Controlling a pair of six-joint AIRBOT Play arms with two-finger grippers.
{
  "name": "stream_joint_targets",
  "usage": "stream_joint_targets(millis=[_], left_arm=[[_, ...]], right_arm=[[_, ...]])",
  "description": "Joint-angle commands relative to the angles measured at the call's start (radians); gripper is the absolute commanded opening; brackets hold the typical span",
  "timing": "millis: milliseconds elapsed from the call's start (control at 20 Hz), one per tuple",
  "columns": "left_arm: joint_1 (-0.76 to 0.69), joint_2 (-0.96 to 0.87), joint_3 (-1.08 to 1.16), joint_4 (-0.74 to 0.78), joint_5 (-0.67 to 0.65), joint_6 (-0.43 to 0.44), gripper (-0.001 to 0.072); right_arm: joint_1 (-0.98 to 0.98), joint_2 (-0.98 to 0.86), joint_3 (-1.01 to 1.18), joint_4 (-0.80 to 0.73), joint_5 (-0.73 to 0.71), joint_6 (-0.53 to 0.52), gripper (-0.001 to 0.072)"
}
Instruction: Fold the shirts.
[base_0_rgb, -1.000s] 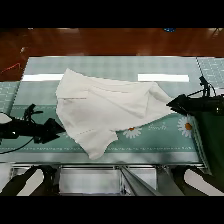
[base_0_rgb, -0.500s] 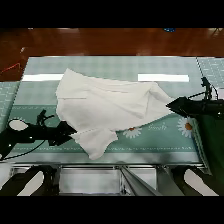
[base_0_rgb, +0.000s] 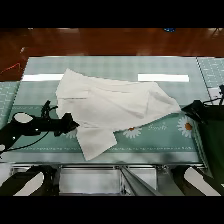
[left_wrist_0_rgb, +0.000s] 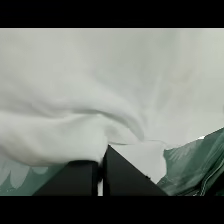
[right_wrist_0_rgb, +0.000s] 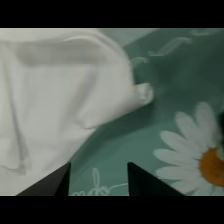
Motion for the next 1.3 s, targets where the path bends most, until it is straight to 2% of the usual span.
stream_joint_targets(millis=[0, 450, 850, 900, 950, 1000, 1100, 1250], left_arm=[[0.006, -0.005, 0.033, -0.013, -0.005, 0.026, 0.0022], [0.006, -0.005, 0.032, -0.013, -0.005, 0.035, 0.0022], [0.006, -0.005, 0.032, -0.013, -0.004, 0.035, 0.0022], [0.006, -0.005, 0.033, -0.013, 0.001, 0.035, 0.0022], [0.006, -0.005, 0.033, -0.014, 0.01, 0.035, 0.0022], [0.008, -0.005, 0.04, -0.014, 0.015, 0.036, 0.0022], [0.035, 0.003, 0.095, -0.014, 0.001, 0.043, 0.0022], [0.104, 0.048, 0.289, -0.014, -0.048, 0.043, 0.0022]], right_arm=[[-0.061, -0.037, -0.013, -0.018, -0.035, 0.037, 0.0411], [-0.053, -0.303, 0.086, 0.126, -0.057, -0.019, 0.0411], [0.128, -0.441, 0.201, 0.144, -0.087, -0.008, 0.0404], [0.143, -0.448, 0.206, 0.144, -0.085, -0.008, 0.0335], [0.154, -0.448, 0.208, 0.144, -0.084, -0.016, 0.0148], [0.157, -0.448, 0.219, 0.156, -0.066, -0.052, 0.0023], [0.157, -0.439, 0.287, 0.183, 0.021, -0.087, 0.0022], [0.157, -0.36, 0.485, 0.183, 0.105, -0.069, 0.0022]])
